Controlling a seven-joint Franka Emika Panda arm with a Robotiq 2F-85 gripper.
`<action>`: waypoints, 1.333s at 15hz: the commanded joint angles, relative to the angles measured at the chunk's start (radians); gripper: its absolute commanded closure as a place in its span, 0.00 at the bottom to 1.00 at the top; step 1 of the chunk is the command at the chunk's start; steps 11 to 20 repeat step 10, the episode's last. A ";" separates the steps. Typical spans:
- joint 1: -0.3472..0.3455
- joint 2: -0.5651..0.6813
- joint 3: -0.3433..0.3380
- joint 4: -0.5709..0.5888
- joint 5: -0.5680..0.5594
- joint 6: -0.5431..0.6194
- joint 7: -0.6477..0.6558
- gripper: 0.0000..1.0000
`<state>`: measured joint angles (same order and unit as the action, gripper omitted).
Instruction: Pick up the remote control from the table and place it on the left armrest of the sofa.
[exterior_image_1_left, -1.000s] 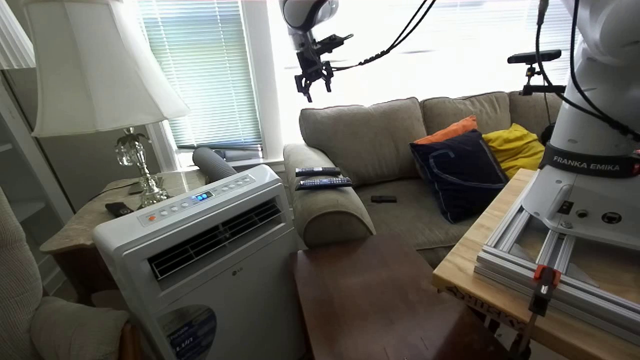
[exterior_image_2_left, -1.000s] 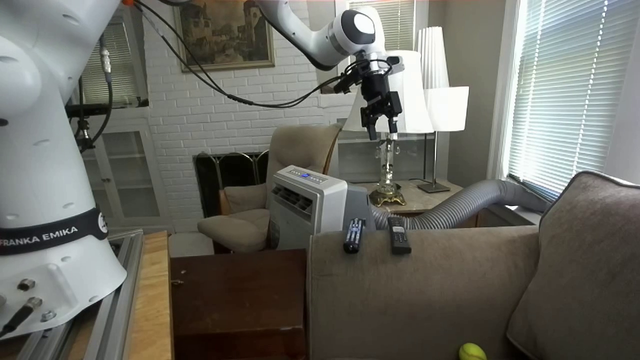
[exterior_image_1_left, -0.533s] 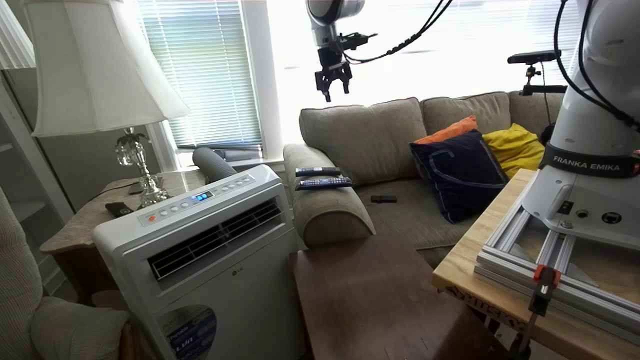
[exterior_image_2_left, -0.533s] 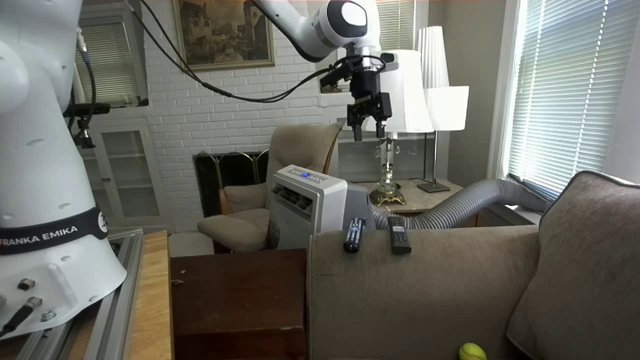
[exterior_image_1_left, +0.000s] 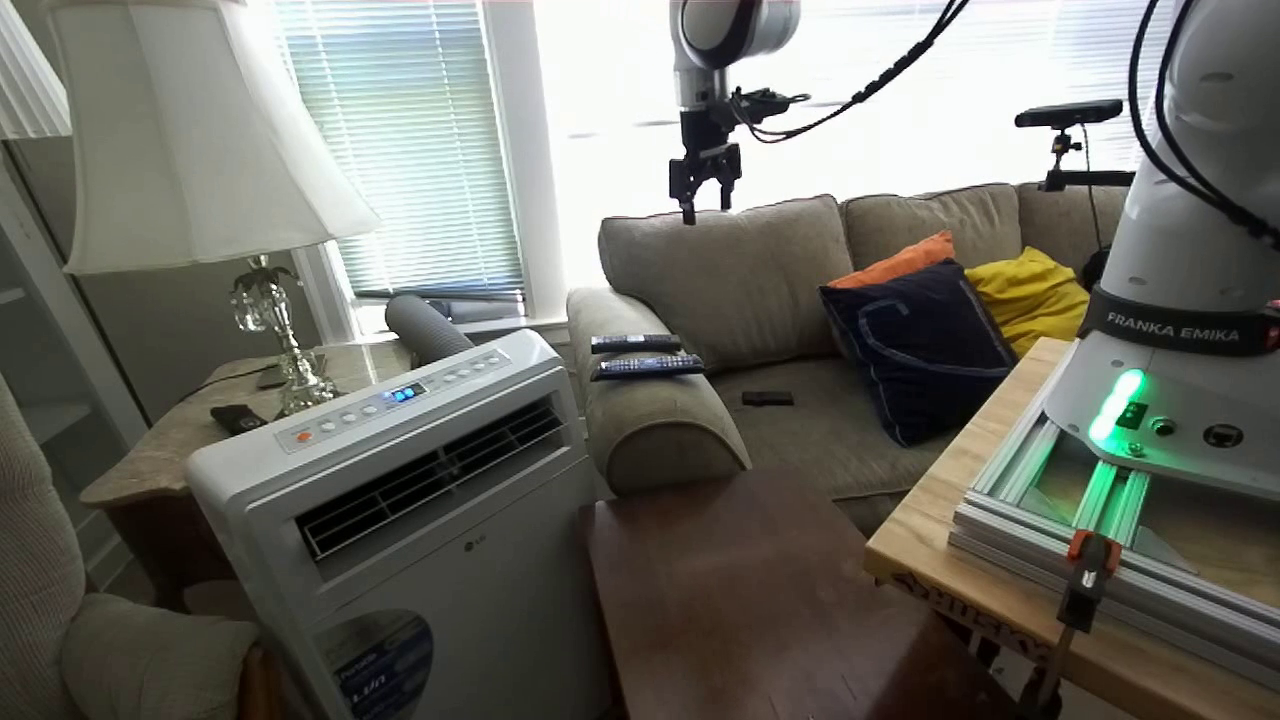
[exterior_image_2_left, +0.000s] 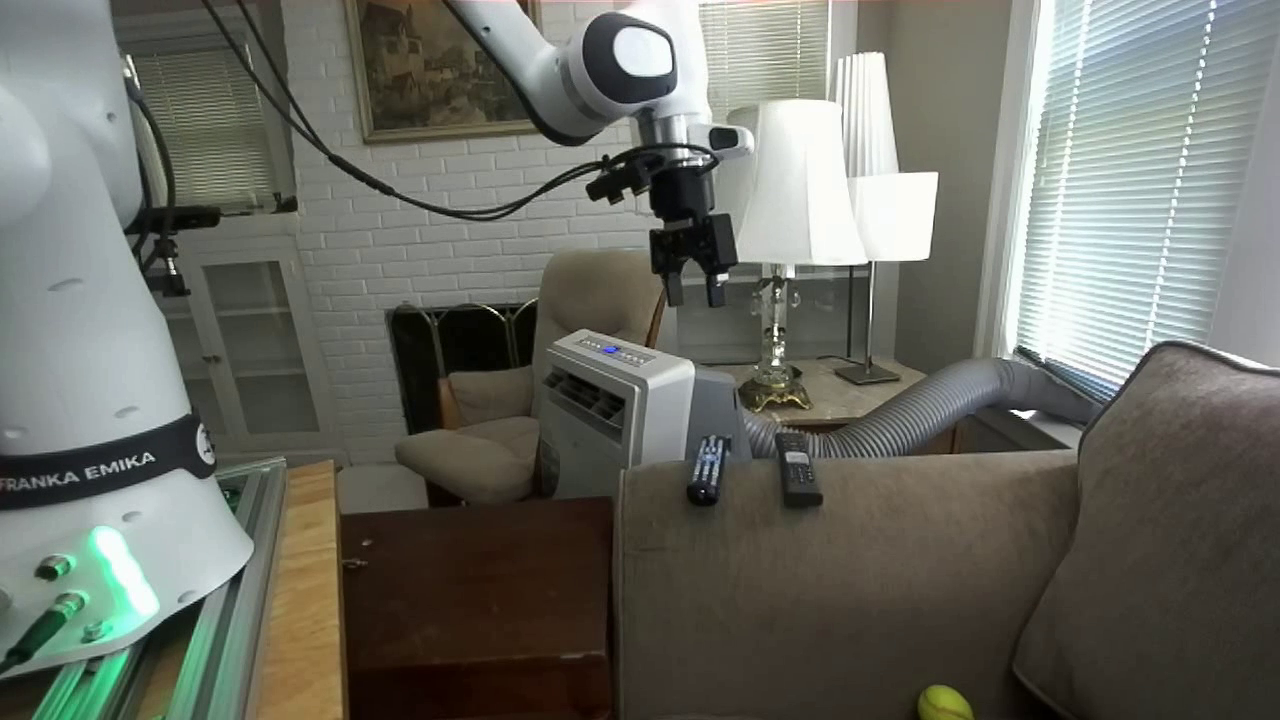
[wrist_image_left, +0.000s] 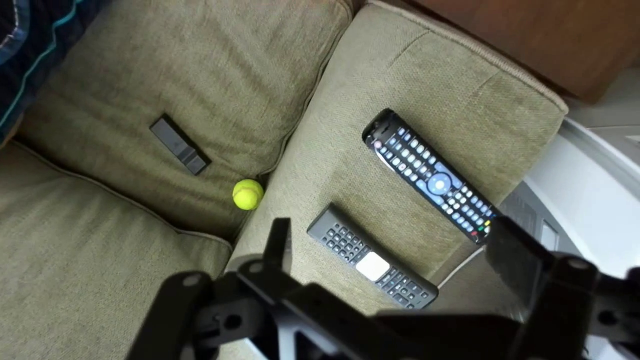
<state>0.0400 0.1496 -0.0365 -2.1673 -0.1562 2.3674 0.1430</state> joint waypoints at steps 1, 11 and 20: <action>0.003 -0.163 0.018 -0.250 -0.010 0.121 0.025 0.00; -0.011 -0.301 0.087 -0.500 -0.015 0.107 0.239 0.00; -0.011 -0.301 0.087 -0.500 -0.015 0.107 0.239 0.00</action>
